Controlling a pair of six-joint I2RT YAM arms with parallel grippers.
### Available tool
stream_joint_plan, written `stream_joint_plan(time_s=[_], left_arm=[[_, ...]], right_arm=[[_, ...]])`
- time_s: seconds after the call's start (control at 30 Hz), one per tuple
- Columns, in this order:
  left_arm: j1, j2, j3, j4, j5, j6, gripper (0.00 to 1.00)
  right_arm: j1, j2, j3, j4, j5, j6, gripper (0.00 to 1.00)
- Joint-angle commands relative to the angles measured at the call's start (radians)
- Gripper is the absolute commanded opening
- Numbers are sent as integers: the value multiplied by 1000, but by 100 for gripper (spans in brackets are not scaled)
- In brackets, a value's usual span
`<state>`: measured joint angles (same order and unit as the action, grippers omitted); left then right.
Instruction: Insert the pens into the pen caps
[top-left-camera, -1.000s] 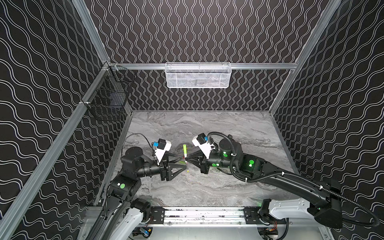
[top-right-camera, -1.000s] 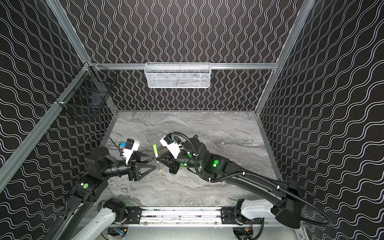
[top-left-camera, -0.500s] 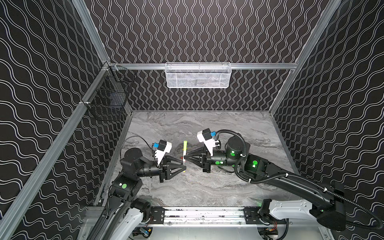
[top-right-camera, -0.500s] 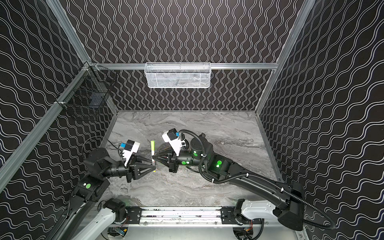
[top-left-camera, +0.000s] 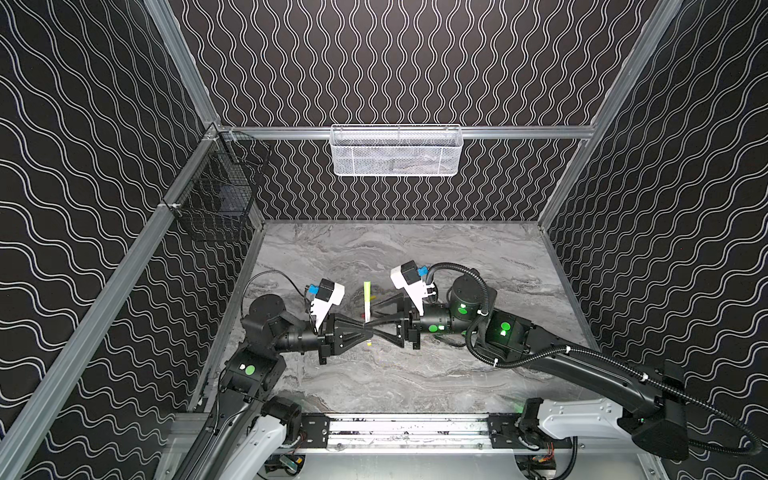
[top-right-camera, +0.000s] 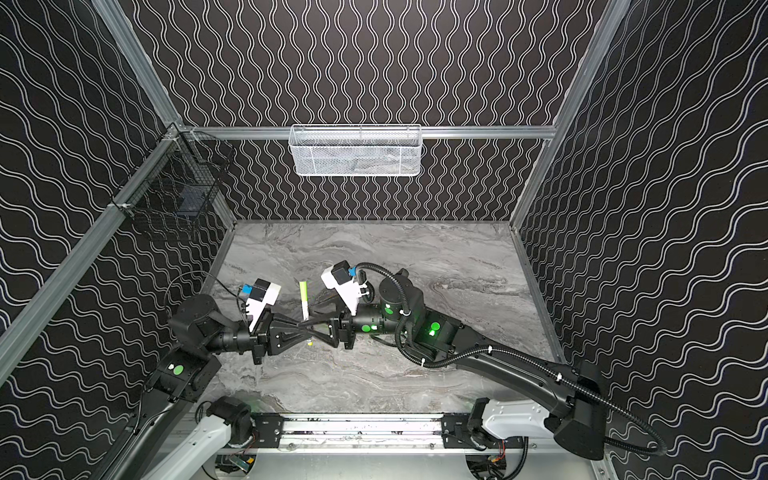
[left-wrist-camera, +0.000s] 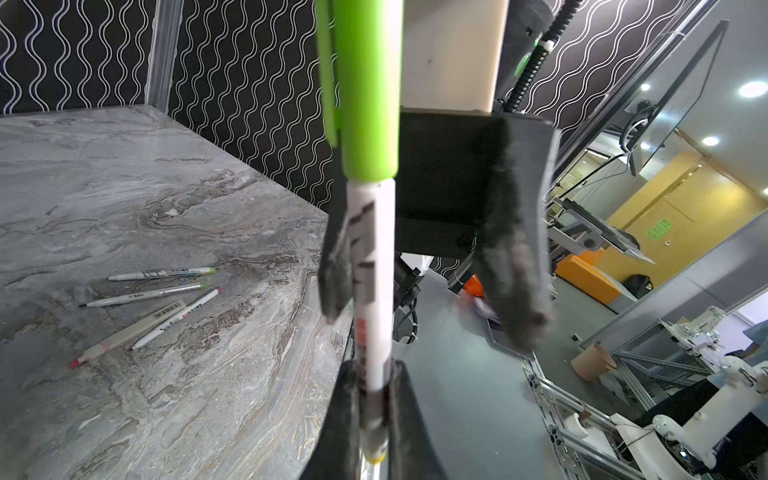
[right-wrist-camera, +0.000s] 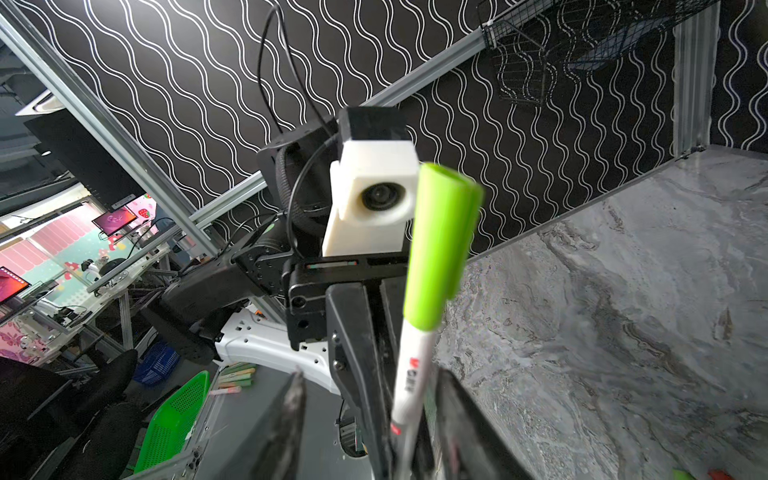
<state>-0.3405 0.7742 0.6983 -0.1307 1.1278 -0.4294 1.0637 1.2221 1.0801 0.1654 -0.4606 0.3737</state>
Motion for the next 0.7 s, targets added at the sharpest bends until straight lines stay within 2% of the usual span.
stream_joint_plan(time_s=[0.0,0.07,0.2,0.47,0.67], left_arm=[[0,4,4,2,-10,28,0],[1,3,3,5,-9,27,0],[0,4,4,-8,-19,37,0],[-7,5,8,-23,-22,49,0],[-15,12,9,-30,-23,58,0]], right_arm=[[-2,-14,29,-31,39,-34,74],[-4,-18,48,-63,68,-52,81],[-25,-7,103,-110,73,-78,83],[-74,62,215,-170,45,-108,81],[-108,102,260,-184,3,-111,75]])
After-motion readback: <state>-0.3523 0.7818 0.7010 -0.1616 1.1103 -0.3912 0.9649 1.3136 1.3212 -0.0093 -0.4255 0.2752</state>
